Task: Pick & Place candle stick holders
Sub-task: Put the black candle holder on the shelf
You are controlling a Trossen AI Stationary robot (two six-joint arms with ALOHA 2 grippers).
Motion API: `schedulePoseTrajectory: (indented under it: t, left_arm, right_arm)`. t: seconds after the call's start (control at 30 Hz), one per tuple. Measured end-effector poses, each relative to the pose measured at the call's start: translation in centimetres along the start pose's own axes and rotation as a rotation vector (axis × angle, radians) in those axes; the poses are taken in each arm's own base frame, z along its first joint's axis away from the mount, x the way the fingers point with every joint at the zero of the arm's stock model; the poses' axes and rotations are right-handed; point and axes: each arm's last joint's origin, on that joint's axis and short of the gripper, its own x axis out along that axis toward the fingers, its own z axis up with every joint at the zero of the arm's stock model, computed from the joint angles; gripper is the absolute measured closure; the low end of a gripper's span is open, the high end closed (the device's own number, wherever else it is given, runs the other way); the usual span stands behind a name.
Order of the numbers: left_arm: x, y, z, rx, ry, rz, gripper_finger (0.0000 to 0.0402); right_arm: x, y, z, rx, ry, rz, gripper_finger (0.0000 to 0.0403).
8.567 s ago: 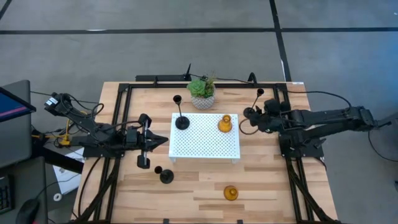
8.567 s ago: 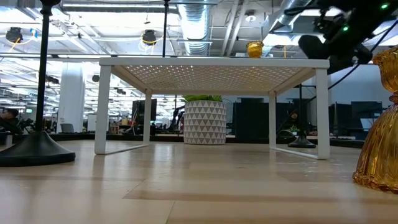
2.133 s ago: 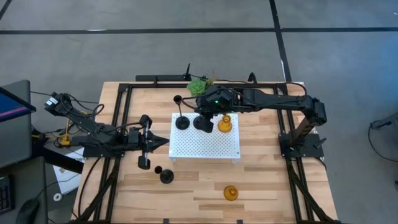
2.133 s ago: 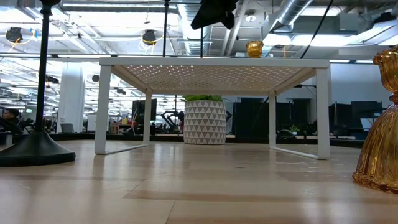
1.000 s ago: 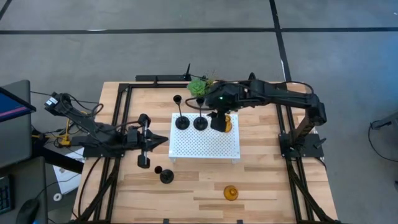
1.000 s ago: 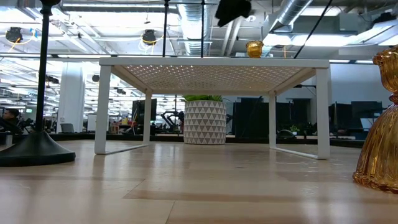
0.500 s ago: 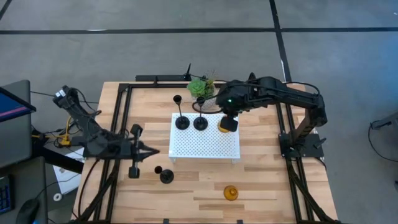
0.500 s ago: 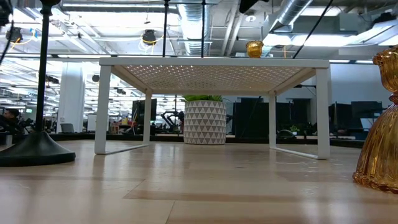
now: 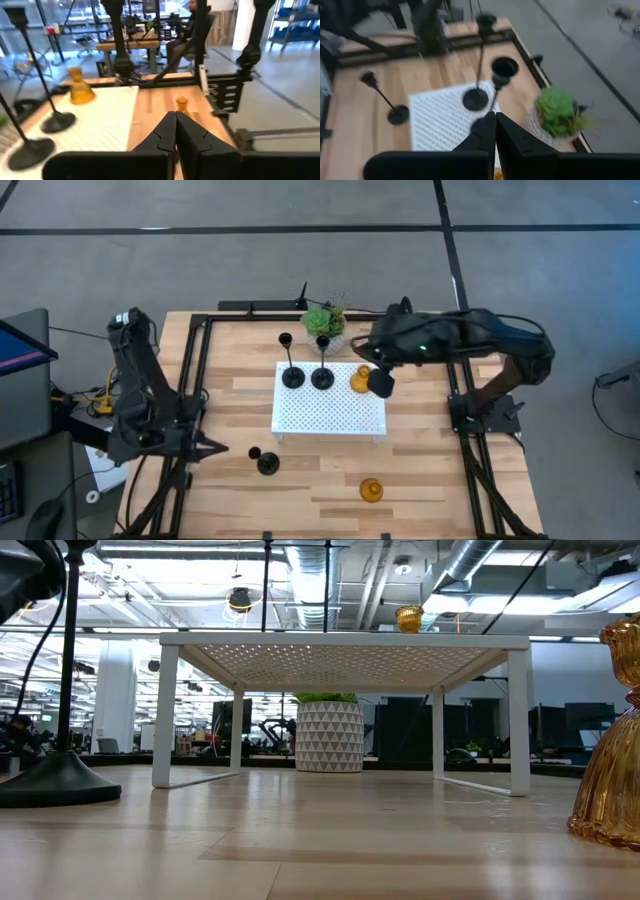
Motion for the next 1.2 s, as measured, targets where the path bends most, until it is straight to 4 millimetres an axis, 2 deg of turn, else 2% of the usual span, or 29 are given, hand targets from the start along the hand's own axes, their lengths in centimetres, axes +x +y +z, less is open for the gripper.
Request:
schedulePoseTrajectory:
  t: [0.1, 0.27, 0.47, 0.77, 1.0, 1.2]
  left_arm:
    - [0.1, -0.5, -1.1, -0.043, 0.018, -0.010, 0.0397]
    - [0.5, -1.0, -4.9, -0.140, 0.076, -0.006, 0.0396]
    - [0.6, -1.5, -7.5, -0.276, 0.146, -0.048, 0.0397]
    - [2.0, -1.2, -10.3, -0.269, 0.173, 0.070, 0.0389]
    - [4.0, -0.9, -12.0, -0.202, 0.223, 0.163, 0.0341]
    - [5.5, -1.0, -12.8, -0.295, 0.315, 0.120, 0.0287]
  right_arm:
    - [-1.4, 0.7, 0.2, 0.004, -0.076, 0.002, 0.0402]
    - [-3.2, 1.6, 0.1, -0.004, -0.144, -0.004, 0.0402]
    - [-4.0, 2.4, -0.1, -0.022, -0.167, -0.028, 0.0402]
    - [-4.1, 2.6, -0.1, -0.009, -0.179, -0.059, 0.0402]
    - [-4.1, 2.6, -0.1, -0.006, -0.179, -0.060, 0.0403]
    - [-4.1, 2.6, -0.2, -0.021, -0.175, -0.063, 0.0403]
